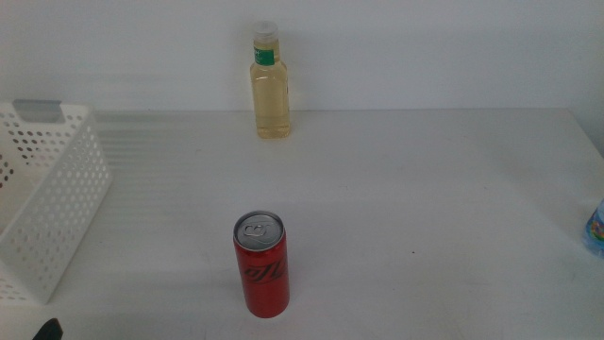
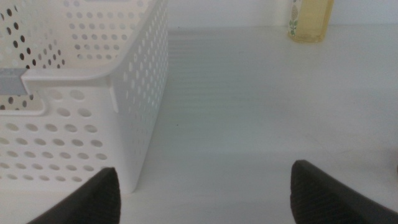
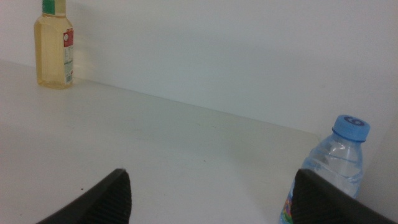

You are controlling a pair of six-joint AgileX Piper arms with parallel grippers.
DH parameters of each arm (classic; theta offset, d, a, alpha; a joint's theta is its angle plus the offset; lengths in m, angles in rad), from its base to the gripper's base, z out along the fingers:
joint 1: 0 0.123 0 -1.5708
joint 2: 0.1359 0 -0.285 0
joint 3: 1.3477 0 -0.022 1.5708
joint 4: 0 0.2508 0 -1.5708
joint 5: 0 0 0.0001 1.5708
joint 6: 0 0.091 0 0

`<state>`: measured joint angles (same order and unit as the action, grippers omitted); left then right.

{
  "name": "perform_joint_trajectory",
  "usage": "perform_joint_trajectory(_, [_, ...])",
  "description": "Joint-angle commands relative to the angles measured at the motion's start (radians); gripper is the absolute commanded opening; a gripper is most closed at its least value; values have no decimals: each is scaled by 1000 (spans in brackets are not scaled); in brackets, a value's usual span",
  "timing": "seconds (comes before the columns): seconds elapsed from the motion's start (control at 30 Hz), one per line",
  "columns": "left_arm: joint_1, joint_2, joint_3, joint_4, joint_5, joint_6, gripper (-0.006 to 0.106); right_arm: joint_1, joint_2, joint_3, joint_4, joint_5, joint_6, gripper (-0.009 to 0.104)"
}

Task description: Use arms to grab the bottles and put them into the dustbin to the left of the table.

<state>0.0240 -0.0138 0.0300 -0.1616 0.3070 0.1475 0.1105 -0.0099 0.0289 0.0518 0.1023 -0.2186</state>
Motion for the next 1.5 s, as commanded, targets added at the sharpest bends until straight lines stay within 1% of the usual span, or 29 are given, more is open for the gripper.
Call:
perform_joint_trajectory(0.0, [-2,-14,6,-28,-74,-14,90,-8,-27,-8,-13,-75,-5,67])
perform_joint_trajectory(0.07, [-2,-11,6,-30,-77,-14,90,-8,-27,-8,-13,-75,-5,67])
perform_joint_trajectory(0.17, [-24,39,4,-61,-132,-10,90,-8,-27,-8,-13,-75,-5,67])
perform_joint_trajectory(0.3, [-106,132,4,-84,-223,-5,90,-8,-27,-8,-13,-75,-5,67])
perform_joint_trajectory(0.4, [-196,216,4,-80,-327,-5,90,-8,-27,-8,-13,-75,-5,67])
perform_joint_trajectory(0.67, [-513,515,4,-69,-694,-10,90,-8,-27,-8,-13,-75,-5,67])
perform_joint_trajectory(0.87, [-701,766,4,-75,-949,-20,90,-8,-27,-8,-13,-75,-5,67])
perform_joint_trajectory(0.97, [-770,880,6,-86,-1081,-46,90,-8,-27,-8,-13,-75,-5,67])
perform_joint_trajectory(1.17, [-852,1116,6,-106,-1293,-110,90,-8,-27,-8,-13,-75,-5,67])
perform_joint_trajectory(1.4, [-853,1363,7,-84,-1625,-157,90,-8,-27,-8,-13,-75,-5,67])
perform_joint_trajectory(1.47, [-853,1400,7,-82,-1624,-204,90,-8,-27,-8,-13,-75,-5,67])
